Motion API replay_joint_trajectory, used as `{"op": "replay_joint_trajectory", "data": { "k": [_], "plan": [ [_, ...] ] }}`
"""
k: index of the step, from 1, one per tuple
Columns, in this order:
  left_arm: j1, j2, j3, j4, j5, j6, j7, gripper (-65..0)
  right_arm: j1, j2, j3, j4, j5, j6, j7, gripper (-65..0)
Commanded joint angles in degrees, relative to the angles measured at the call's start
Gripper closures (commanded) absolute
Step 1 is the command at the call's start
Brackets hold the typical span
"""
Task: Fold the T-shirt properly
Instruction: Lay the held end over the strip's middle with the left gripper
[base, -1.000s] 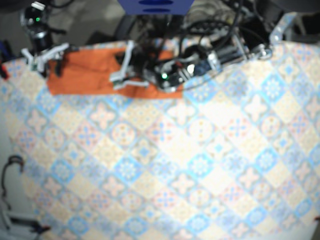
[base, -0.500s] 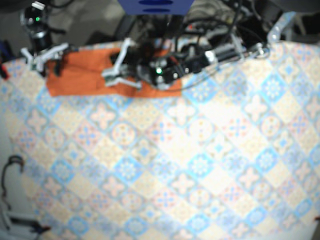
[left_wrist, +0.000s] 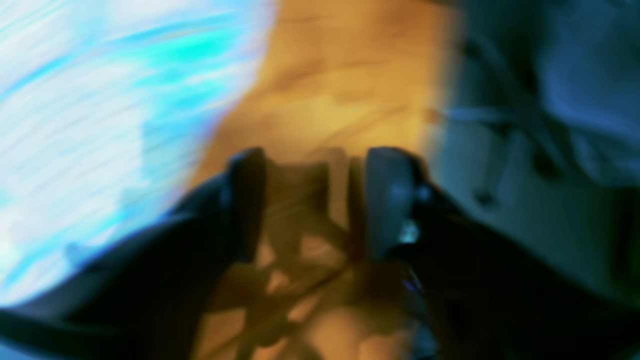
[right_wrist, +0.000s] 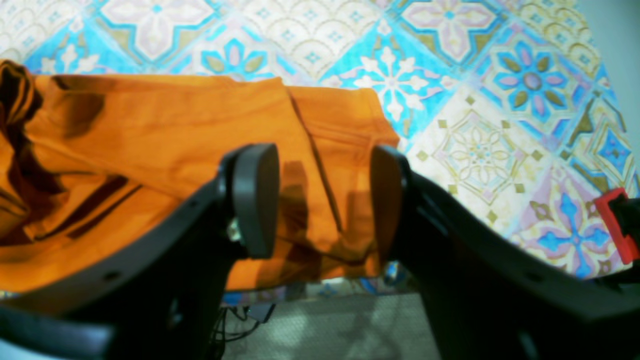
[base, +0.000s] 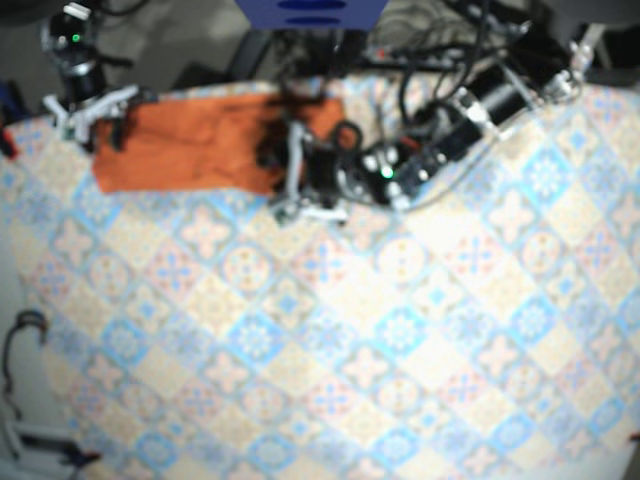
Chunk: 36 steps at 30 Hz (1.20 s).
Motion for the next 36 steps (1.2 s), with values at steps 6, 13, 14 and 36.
{"op": "replay_joint_trajectory", "data": {
  "k": [6, 13, 14, 36],
  "plan": [
    [-0.1, 0.1, 0.1, -0.5, -0.9, -1.2, -0.9, 0.0, 0.1, 0.6, 0.3, -1.0, 0.9, -0.2, 1.3, -28.5],
    [0.2, 3.4, 2.7, -5.1, -1.0, -1.2, -0.9, 0.0, 0.1, 0.6, 0.4, -1.2, 0.9, -0.2, 1.3, -28.5],
    [0.2, 3.4, 2.7, -5.3, -1.0, -1.2, -0.9, 0.0, 0.0, 0.6, 0.4, -1.2, 0.9, -0.2, 1.3, -28.5],
    [-0.5, 8.3, 7.5, -4.6, -1.3, -1.6, -1.3, 0.0, 0.2, -0.2, 0.6, -0.8, 0.9, -0.2, 1.8, -28.5]
  ]
}}
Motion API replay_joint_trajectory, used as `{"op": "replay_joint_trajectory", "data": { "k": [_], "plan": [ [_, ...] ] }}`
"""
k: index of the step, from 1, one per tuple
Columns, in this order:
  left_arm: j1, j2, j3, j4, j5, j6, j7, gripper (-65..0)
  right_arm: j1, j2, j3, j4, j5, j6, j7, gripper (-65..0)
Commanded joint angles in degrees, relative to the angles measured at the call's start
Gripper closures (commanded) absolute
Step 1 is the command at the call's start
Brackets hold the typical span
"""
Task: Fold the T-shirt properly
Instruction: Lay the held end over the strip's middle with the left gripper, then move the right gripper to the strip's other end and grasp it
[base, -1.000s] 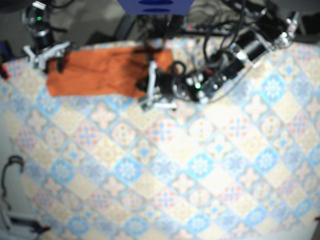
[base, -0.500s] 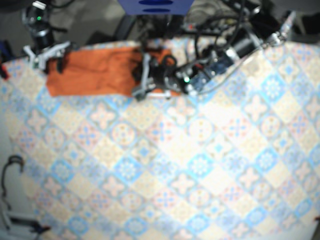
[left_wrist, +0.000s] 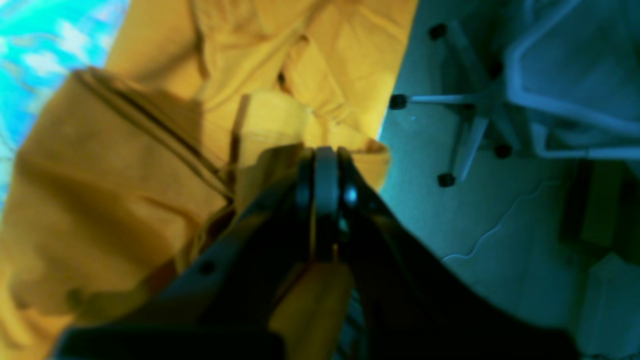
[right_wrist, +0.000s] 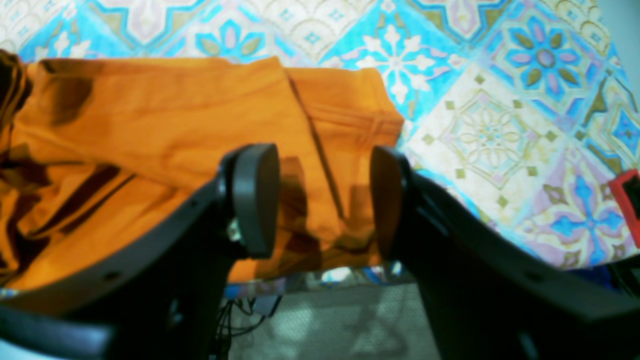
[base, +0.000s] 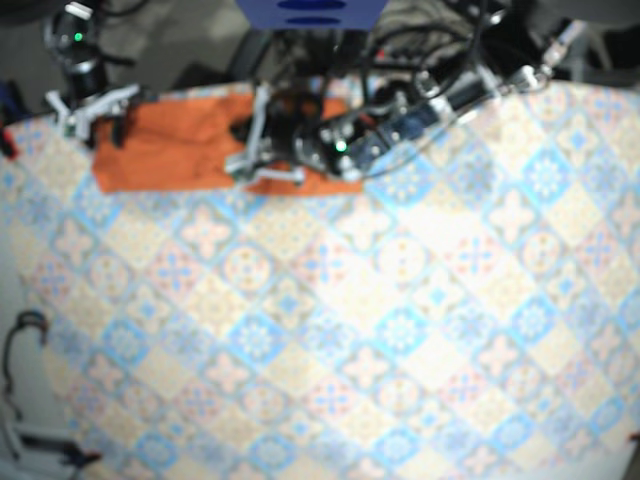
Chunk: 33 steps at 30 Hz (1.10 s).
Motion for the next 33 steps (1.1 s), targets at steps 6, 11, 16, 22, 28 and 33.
{"op": "replay_joint_trajectory", "data": {
  "k": [6, 11, 16, 22, 28, 33],
  "plan": [
    [-1.9, -5.1, -6.9, 10.6, -0.9, -0.4, -1.1, -4.2, 3.5, 0.1, 4.3, 0.9, 1.2, 0.2, 0.6, -28.9],
    [-1.6, -9.8, -13.2, 11.6, -1.0, -0.4, -1.1, -15.8, 7.0, 0.5, 5.1, 0.7, 3.4, 0.2, -5.2, -29.0],
    [-0.9, -13.3, -14.8, 11.6, -1.1, -0.3, -1.1, -20.0, 11.5, 3.6, 5.3, -1.4, 9.0, 0.2, -15.9, -33.2],
    [-0.7, -15.5, -14.8, 11.5, -2.9, -0.2, -1.3, -20.8, 12.3, 7.9, 8.5, -4.9, 20.8, 0.2, -25.7, -40.8],
    [-0.7, -15.8, -14.8, 11.4, -3.7, -0.1, -1.3, -20.8, 11.8, 14.5, 8.5, -12.3, 34.0, 0.2, -30.7, -40.9],
    [-0.7, -15.8, -14.8, 11.3, -3.7, -0.1, -1.3, -20.8, 10.9, 16.2, 8.2, -15.6, 35.2, 0.2, -32.6, -44.6]
  ]
}}
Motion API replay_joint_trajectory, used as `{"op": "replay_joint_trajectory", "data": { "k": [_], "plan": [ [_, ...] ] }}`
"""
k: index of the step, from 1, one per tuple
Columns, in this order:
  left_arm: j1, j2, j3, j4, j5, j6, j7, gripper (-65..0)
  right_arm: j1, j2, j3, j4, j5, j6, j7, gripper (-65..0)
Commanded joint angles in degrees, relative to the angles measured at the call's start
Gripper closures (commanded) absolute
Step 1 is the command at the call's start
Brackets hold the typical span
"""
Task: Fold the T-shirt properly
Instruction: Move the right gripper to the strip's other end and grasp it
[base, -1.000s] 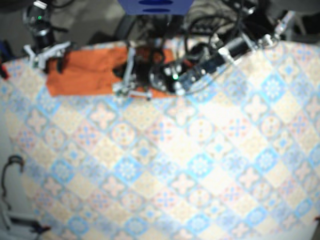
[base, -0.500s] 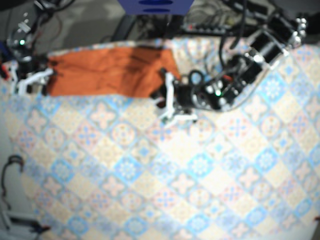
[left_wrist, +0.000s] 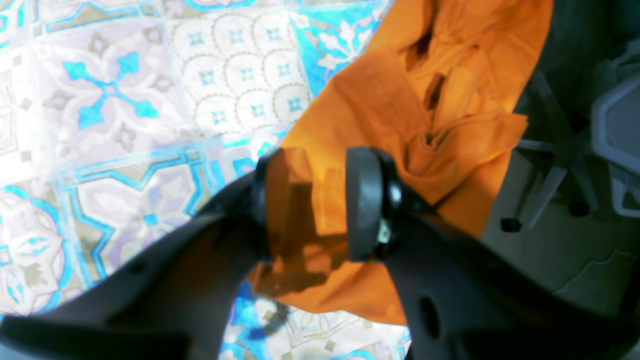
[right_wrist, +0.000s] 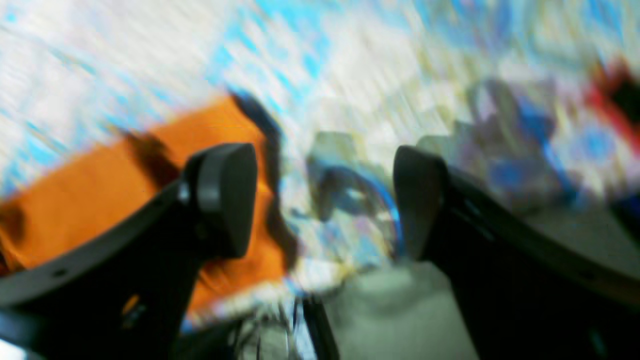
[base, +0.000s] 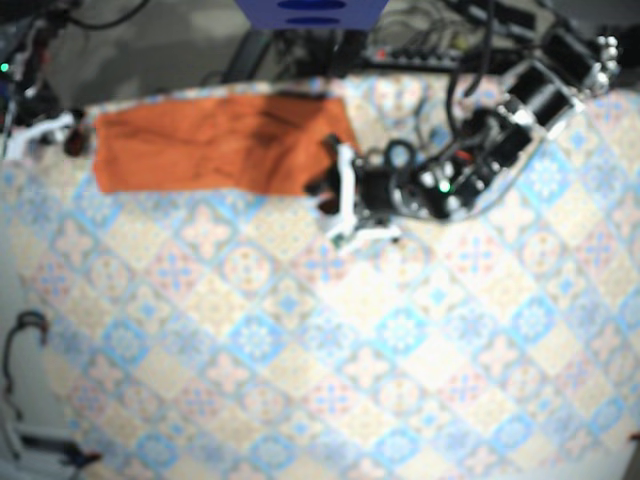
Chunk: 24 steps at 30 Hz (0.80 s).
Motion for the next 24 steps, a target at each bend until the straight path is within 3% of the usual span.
{"op": "replay_joint_trajectory", "data": {
  "k": [1, 5, 10, 24],
  "plan": [
    [-1.1, -0.2, -0.4, 0.8, -0.6, -0.1, -1.0, -20.8, 0.6, 1.3, 0.3, 0.6, 1.1, 0.5, 0.5, -46.2],
    [-1.1, -0.2, -0.4, 0.8, -0.6, -0.1, -1.0, -20.8, 0.6, 1.3, -0.2, 0.6, 1.1, 1.7, -1.4, -50.2],
    [-0.5, -0.2, -0.5, 0.8, -0.5, -0.1, -1.0, -20.8, 0.7, 1.3, -3.7, 0.3, 1.1, 4.1, -2.4, -50.6],
    [-0.4, -0.3, -0.5, 0.9, -0.5, -0.1, -1.1, -20.8, 1.1, 2.9, -6.6, -2.3, 1.2, 4.8, -1.3, -50.6]
  ]
}}
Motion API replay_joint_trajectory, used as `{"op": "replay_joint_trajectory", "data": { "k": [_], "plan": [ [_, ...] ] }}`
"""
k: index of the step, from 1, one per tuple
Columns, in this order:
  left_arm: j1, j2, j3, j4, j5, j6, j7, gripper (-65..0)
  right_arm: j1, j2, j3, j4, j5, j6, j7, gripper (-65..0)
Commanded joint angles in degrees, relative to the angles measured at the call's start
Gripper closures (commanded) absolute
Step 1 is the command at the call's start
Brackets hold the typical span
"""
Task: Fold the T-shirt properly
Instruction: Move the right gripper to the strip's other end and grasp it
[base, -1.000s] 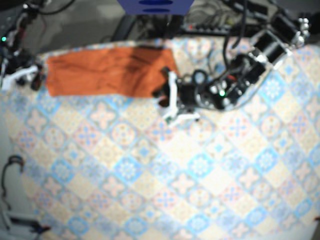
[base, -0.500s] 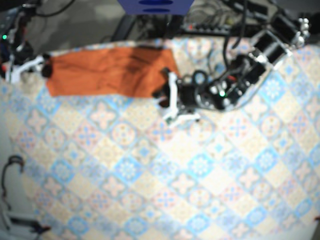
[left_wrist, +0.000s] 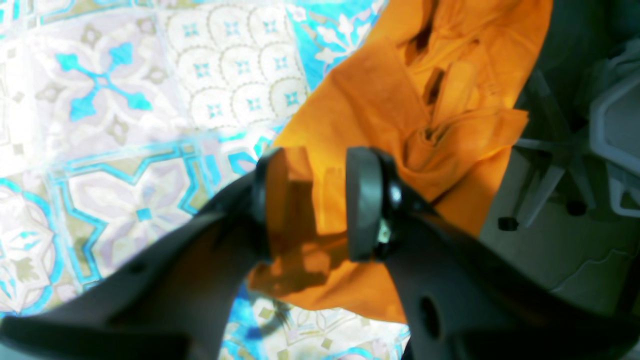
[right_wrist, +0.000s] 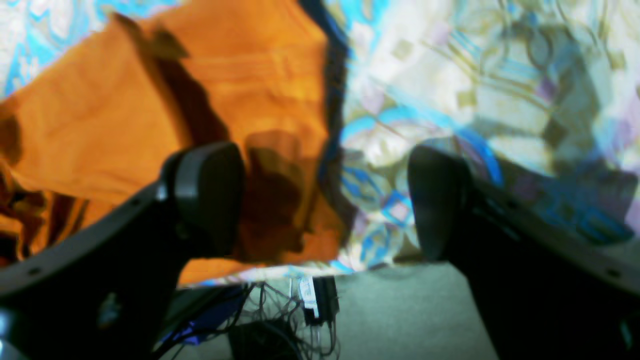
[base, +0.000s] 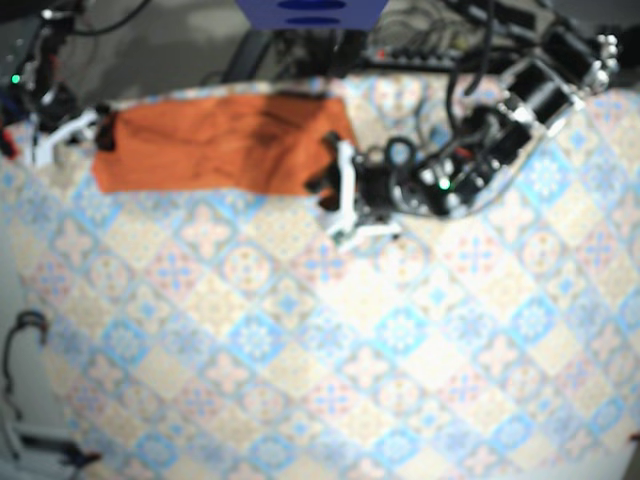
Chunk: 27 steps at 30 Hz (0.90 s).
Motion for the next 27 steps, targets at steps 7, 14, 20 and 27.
{"op": "replay_joint_trajectory", "data": {
  "k": [7, 14, 20, 27],
  "plan": [
    [-1.0, -0.3, -0.5, 1.0, -0.3, -0.1, -1.1, -20.8, -0.2, 1.1, 0.5, 0.9, 0.9, 0.6, 3.2, -50.6],
    [-1.0, -0.3, -0.5, 0.9, -0.3, -0.1, -1.1, -20.8, 0.0, 1.1, 0.5, 0.7, 0.9, 0.6, 2.7, -60.6],
    [-1.0, -0.3, -0.5, 0.9, -0.2, 0.0, -1.1, -20.8, -0.3, 1.2, 0.6, 0.2, 6.9, 0.6, 2.7, -65.0],
    [-1.0, -0.3, -0.5, 0.9, -0.2, 0.0, -1.1, -20.8, -1.2, 5.2, 0.6, -4.3, 21.7, 0.6, 0.8, -65.0]
  ]
}}
